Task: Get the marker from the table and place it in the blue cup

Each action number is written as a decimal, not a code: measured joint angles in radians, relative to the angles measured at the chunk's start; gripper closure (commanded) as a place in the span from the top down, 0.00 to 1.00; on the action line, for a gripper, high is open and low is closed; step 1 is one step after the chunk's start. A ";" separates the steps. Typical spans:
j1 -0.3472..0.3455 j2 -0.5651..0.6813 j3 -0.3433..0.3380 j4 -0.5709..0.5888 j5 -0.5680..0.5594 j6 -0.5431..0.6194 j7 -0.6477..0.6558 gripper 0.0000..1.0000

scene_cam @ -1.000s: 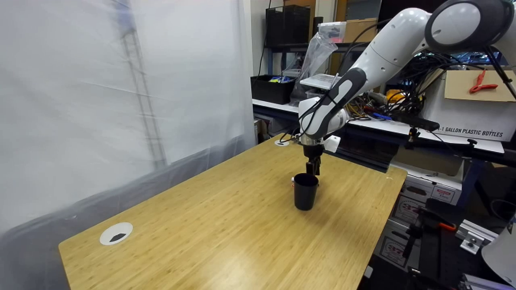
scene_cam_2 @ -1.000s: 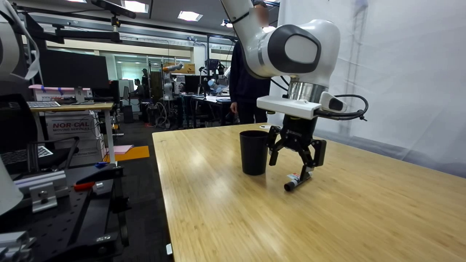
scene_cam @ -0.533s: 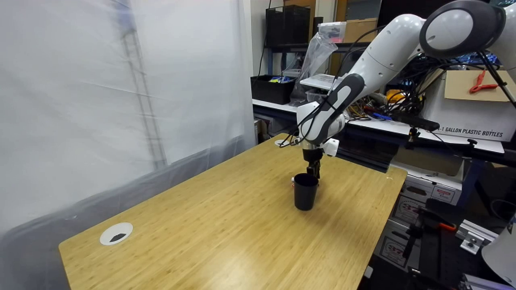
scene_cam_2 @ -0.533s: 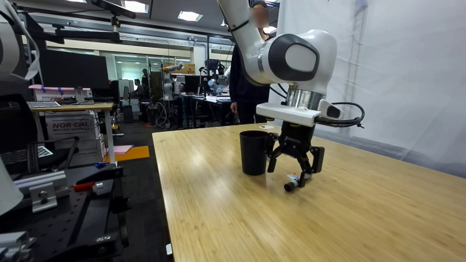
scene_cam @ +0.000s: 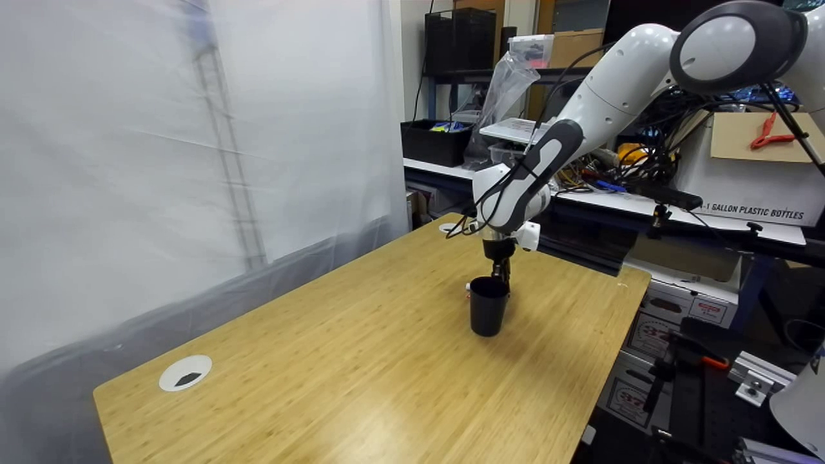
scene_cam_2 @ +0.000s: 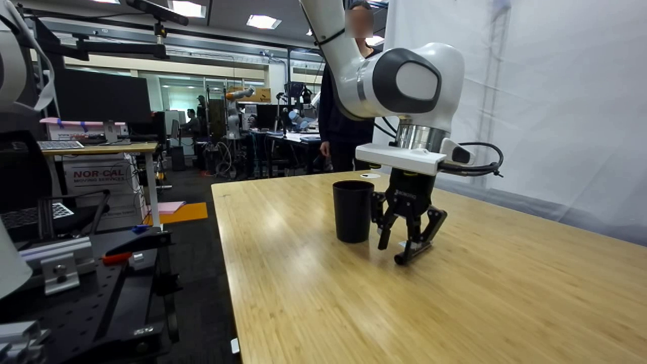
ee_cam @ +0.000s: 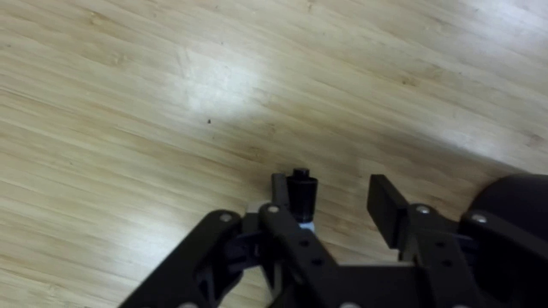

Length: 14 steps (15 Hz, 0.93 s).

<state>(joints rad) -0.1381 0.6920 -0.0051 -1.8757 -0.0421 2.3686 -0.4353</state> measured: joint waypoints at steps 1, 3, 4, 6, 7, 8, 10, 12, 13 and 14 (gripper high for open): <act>0.000 0.000 0.000 0.000 -0.001 0.002 -0.002 0.16; 0.000 0.000 0.000 0.000 -0.001 0.007 -0.007 0.01; 0.000 0.000 0.000 0.000 -0.001 0.011 -0.010 0.01; -0.001 -0.002 0.000 0.000 -0.001 0.016 -0.013 0.05; -0.001 -0.002 0.000 0.000 -0.001 0.020 -0.016 0.05; -0.001 -0.002 0.000 0.000 -0.001 0.024 -0.017 0.05; -0.003 -0.002 0.000 0.000 -0.001 0.029 -0.020 0.05; -0.004 -0.003 0.000 0.000 -0.001 0.036 -0.022 0.05; -0.004 -0.006 0.000 0.002 -0.001 0.038 -0.022 0.05; -0.004 -0.012 0.000 0.005 -0.001 0.039 -0.022 0.05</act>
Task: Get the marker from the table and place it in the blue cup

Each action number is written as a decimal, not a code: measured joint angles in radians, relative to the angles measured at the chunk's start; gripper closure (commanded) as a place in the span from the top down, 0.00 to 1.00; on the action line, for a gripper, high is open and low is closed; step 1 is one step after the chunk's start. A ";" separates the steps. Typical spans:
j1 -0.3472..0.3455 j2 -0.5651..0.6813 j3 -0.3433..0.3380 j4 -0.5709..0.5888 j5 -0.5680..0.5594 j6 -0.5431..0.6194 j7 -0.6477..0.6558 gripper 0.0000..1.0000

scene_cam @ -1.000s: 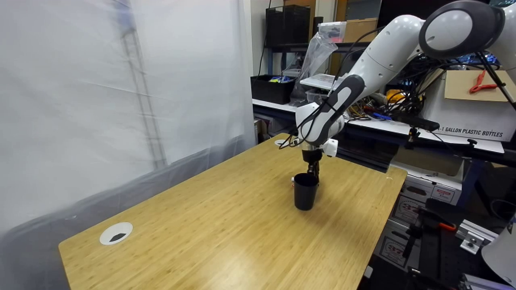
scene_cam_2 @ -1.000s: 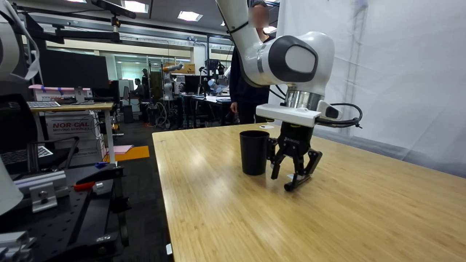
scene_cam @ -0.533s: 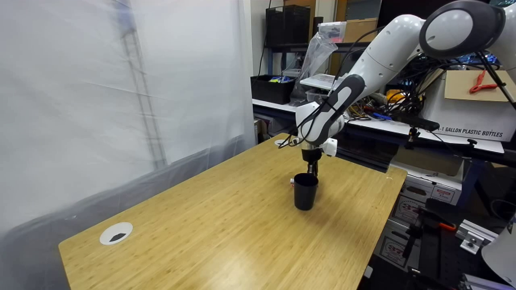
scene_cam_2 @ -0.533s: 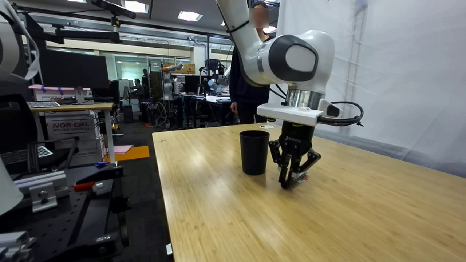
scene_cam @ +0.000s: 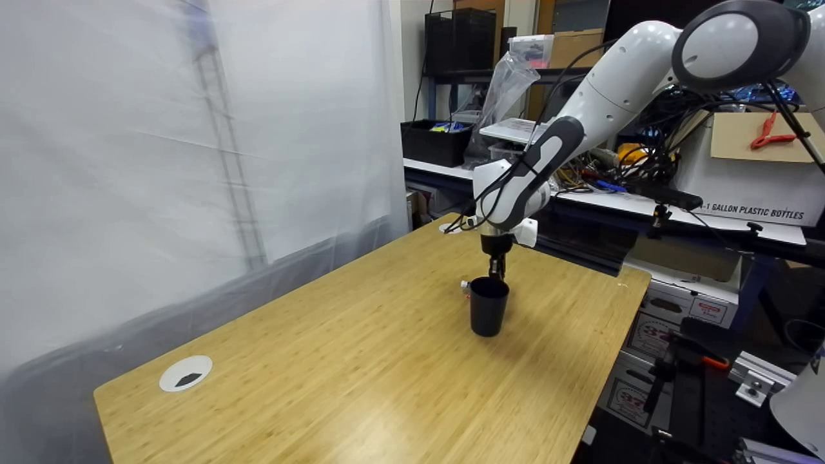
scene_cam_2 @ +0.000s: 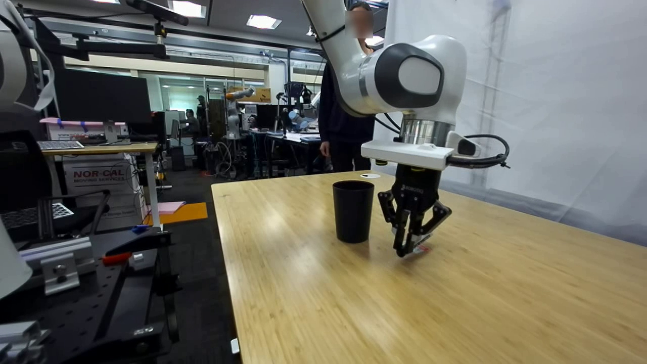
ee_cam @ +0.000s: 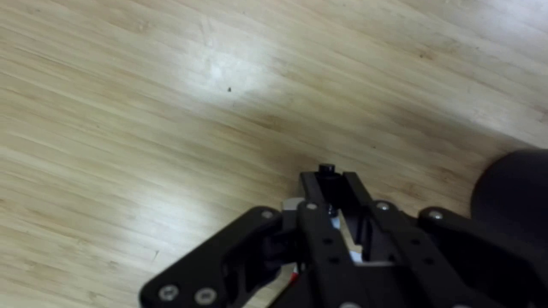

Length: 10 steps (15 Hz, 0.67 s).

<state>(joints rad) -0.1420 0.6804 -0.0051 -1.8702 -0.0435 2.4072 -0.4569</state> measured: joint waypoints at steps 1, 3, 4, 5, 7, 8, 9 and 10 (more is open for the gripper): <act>0.000 -0.011 0.000 0.002 -0.001 0.000 0.000 0.05; 0.000 -0.046 0.000 0.004 -0.004 0.000 0.000 0.05; 0.001 -0.065 0.000 0.004 -0.006 -0.001 0.000 0.05; 0.002 -0.083 0.000 0.004 -0.011 -0.002 0.001 0.05; 0.006 -0.118 0.000 0.001 -0.028 -0.005 0.010 0.05; 0.009 -0.134 0.000 -0.001 -0.041 -0.007 0.018 0.05; 0.012 -0.149 -0.001 -0.004 -0.054 -0.007 0.027 0.05; 0.015 -0.162 -0.002 -0.006 -0.067 -0.007 0.037 0.05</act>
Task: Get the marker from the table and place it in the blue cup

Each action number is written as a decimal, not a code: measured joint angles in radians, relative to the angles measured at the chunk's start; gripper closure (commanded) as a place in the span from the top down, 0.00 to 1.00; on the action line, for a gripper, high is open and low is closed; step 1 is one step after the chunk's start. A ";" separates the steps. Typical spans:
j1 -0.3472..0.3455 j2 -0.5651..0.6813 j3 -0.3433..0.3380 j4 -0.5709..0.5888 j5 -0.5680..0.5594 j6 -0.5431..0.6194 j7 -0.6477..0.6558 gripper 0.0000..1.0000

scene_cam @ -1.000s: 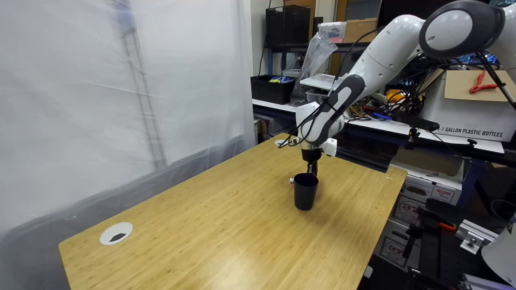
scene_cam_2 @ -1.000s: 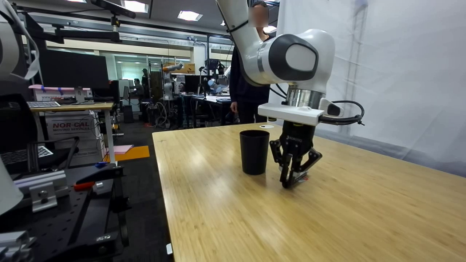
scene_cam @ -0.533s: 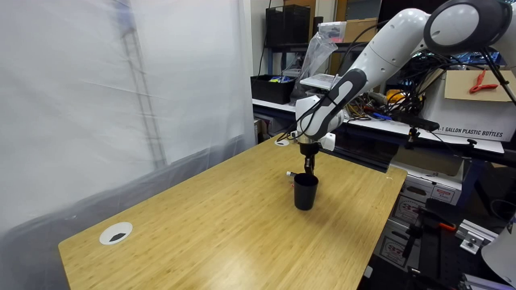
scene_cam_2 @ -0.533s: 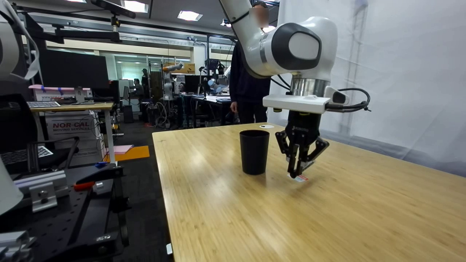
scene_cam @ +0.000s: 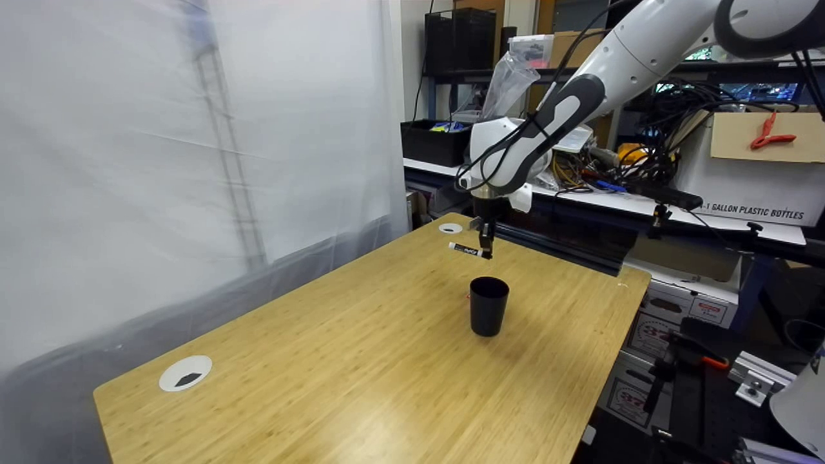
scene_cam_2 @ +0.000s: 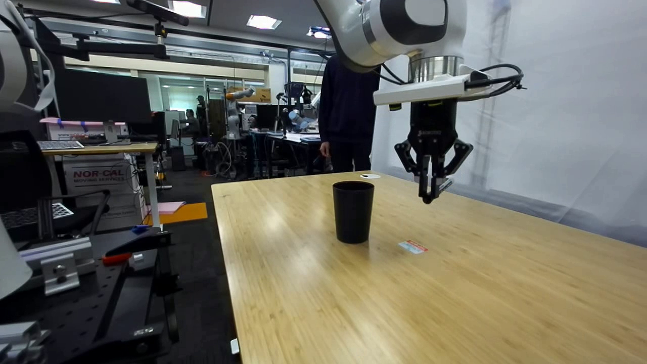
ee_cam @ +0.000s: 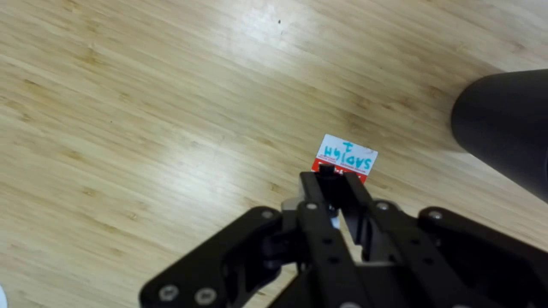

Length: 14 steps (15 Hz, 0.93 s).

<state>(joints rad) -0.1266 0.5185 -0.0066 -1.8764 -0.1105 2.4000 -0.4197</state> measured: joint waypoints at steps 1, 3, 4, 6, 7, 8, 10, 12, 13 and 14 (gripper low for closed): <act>0.003 -0.014 0.000 -0.004 -0.010 0.000 0.008 0.05; 0.009 -0.038 0.000 -0.015 -0.030 0.000 0.022 0.05; 0.012 -0.047 -0.001 -0.021 -0.041 0.000 0.029 0.05; 0.019 -0.063 -0.001 -0.033 -0.054 0.000 0.046 0.05; 0.023 -0.072 -0.001 -0.041 -0.057 0.000 0.054 0.05; 0.028 -0.082 -0.001 -0.050 -0.058 -0.005 0.060 0.05; 0.040 -0.110 0.000 -0.068 -0.058 -0.019 0.074 0.05; 0.054 -0.151 0.001 -0.088 -0.058 -0.047 0.088 0.05; 0.062 -0.175 0.001 -0.098 -0.058 -0.070 0.091 0.05; 0.071 -0.202 0.002 -0.108 -0.059 -0.099 0.095 0.05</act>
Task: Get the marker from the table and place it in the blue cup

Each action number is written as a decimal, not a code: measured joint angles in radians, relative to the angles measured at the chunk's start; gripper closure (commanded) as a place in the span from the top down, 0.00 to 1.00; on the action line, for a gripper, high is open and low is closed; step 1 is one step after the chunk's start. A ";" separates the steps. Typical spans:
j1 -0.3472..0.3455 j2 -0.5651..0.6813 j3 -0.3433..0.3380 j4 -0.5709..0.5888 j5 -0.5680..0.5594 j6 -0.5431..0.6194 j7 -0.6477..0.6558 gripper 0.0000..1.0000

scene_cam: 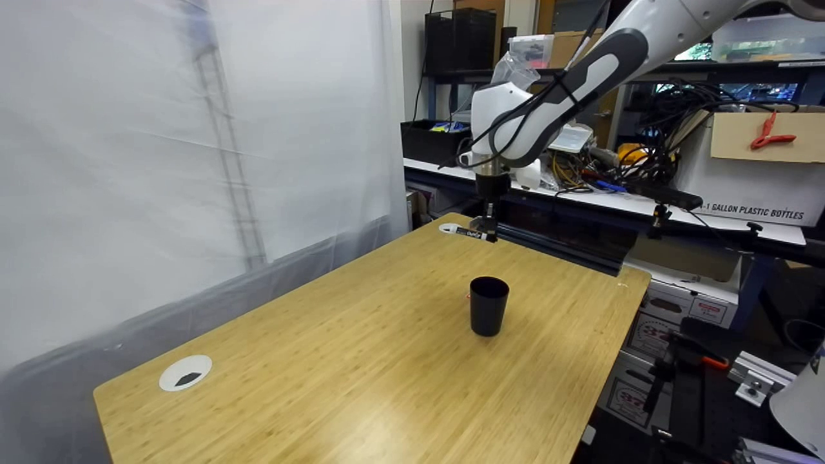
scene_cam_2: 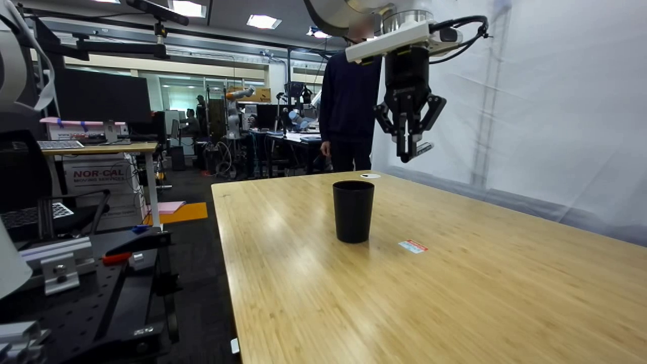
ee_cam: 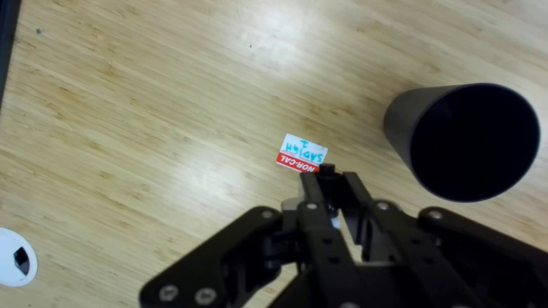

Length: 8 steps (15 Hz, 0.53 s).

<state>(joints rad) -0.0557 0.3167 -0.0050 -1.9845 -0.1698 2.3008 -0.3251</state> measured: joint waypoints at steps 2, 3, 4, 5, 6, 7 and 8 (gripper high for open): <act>0.018 -0.054 0.000 -0.018 -0.016 -0.070 0.014 0.05; 0.029 -0.076 0.000 -0.023 -0.037 -0.112 0.029 0.05; 0.041 -0.093 0.000 -0.025 -0.066 -0.155 0.052 0.05; 0.056 -0.105 0.001 -0.027 -0.096 -0.194 0.079 0.05; 0.072 -0.108 0.002 -0.027 -0.128 -0.228 0.107 0.05; 0.087 -0.108 0.003 -0.027 -0.157 -0.259 0.132 0.05; 0.105 -0.104 0.007 -0.028 -0.192 -0.291 0.162 0.05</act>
<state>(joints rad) 0.0496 0.2128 0.0023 -2.0122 -0.3613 2.0097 -0.1629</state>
